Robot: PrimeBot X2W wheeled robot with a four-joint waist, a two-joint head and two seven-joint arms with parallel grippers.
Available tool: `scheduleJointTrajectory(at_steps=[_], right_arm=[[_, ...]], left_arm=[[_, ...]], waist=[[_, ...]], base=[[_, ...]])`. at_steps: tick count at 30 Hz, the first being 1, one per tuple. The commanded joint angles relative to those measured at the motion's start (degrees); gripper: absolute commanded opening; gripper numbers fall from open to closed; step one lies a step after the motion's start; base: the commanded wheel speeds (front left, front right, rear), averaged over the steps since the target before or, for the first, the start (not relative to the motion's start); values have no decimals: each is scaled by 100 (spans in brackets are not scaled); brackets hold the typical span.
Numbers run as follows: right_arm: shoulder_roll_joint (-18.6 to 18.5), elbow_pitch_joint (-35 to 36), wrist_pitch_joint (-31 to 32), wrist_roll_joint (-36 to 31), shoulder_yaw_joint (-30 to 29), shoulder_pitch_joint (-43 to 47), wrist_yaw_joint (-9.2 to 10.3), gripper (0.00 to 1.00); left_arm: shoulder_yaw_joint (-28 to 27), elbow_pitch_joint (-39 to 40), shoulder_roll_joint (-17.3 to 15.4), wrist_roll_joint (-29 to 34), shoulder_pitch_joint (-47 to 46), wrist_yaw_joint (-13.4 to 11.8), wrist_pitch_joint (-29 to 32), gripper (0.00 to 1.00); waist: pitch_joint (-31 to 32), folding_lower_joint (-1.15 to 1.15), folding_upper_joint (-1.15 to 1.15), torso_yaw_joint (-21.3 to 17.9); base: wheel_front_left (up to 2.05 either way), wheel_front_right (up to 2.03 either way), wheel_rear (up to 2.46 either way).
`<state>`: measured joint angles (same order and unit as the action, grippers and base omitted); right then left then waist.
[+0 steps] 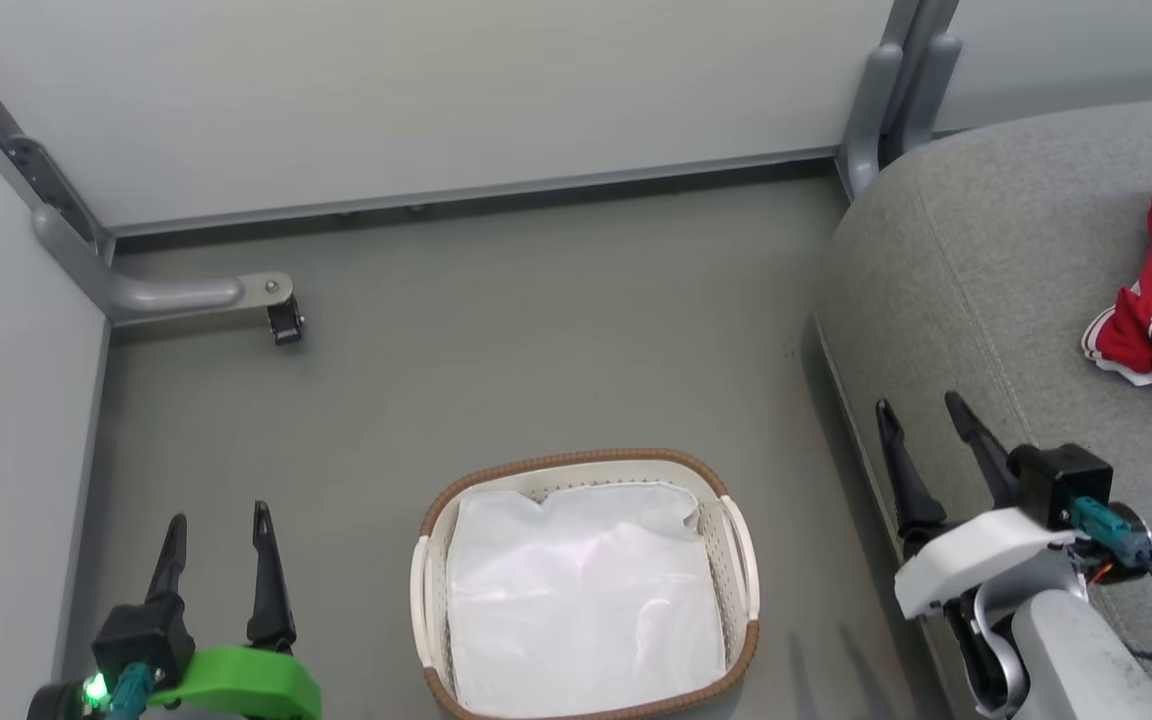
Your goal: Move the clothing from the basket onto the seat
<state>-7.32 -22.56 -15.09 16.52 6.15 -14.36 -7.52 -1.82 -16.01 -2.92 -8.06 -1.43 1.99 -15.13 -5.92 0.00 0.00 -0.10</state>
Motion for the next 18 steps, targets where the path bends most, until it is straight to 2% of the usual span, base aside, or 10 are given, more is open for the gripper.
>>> scheduleJointTrajectory(at_steps=[1, 10, 11, 15, 18], right_arm=[[2, -21, -10, -23, -6, 136, 6, 100], [70, -3, -10, 15, 29, 485, 6, 100], [91, -7, 1, 10, 23, 435, 0, 0], [152, -176, 20, 55, 24, 546, -1, 0], [164, -147, 118, 356, -42, 543, -1, 0]], left_arm=[[-27, 19, -2, -108, 165, 41, -3, 100], [54, 57, -2, -359, 500, 161, -2, 100], [51, 46, 2, -353, 424, 156, 1, 0], [39, -171, 36, -395, 424, 156, 23, 0], [-10, -188, 34, -713, 358, 173, 135, 0]], waist=[[181, 0, 0, -12], [395, 0, 0, -11], [392, 0, 0, -10], [397, 0, 0, -11], [402, 0, 0, -11]], base=[[0, 0, 0], [0, 0, 0], [0, 0, 0], [0, 0, 0], [0, 0, 0]])
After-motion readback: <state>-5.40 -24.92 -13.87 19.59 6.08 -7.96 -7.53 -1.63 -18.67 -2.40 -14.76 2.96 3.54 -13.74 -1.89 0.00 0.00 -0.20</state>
